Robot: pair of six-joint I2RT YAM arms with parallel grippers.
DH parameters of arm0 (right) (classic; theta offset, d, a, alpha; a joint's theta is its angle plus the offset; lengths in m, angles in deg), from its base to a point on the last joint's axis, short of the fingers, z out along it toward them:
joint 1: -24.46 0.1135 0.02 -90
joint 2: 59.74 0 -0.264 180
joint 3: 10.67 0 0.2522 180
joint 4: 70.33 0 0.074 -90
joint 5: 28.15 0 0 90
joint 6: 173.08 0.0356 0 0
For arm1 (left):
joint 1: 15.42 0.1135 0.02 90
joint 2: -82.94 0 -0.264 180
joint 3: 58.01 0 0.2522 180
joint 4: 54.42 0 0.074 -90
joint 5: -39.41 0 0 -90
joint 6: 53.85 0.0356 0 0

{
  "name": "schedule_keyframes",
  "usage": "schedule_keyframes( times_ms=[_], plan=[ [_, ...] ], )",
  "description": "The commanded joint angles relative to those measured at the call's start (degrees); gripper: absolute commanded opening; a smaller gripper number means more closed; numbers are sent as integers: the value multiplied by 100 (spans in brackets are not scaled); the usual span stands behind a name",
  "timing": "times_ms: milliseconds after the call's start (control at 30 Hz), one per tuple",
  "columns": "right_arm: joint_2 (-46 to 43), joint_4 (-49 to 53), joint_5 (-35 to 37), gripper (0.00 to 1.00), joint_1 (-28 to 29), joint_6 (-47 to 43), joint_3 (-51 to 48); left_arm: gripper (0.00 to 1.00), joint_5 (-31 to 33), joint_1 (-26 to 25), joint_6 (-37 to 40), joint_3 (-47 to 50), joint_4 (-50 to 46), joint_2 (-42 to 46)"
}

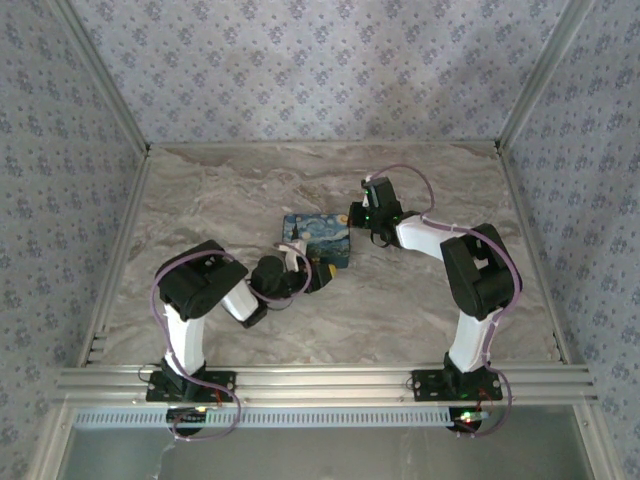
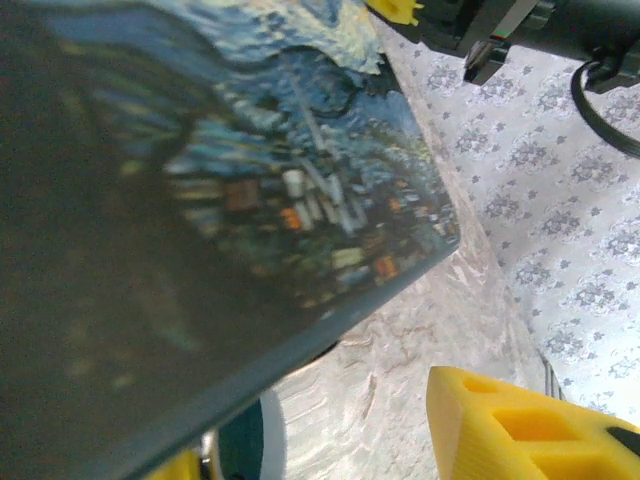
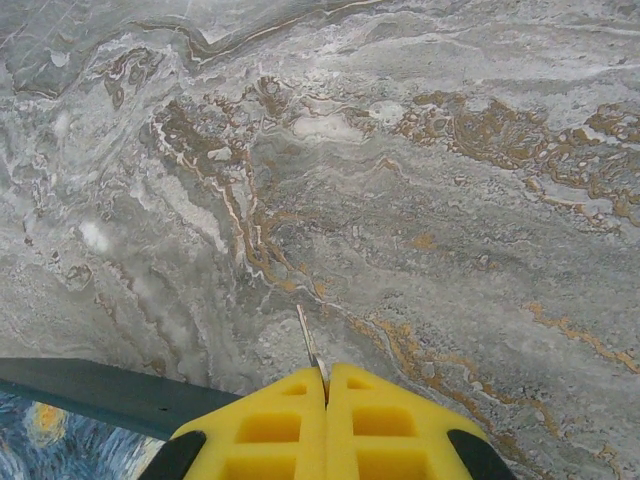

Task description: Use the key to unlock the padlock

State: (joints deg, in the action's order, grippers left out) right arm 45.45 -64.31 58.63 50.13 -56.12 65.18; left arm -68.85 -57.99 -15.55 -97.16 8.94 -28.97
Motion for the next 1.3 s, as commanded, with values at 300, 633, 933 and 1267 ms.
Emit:
schedule_keyframes(
  times_ms=[300,633,933,1267],
  plan=[
    [116,292,-91,0,63,-14,-76,37,-161,224,-295,15,349,-126],
    [125,257,-101,0,61,-5,-100,33,-291,324,-462,40,347,-278],
    [116,228,-100,0,61,19,-142,42,-200,324,-477,122,268,-259],
    [103,192,-108,0,61,42,-170,45,-119,333,-475,310,131,-192]
  ],
)
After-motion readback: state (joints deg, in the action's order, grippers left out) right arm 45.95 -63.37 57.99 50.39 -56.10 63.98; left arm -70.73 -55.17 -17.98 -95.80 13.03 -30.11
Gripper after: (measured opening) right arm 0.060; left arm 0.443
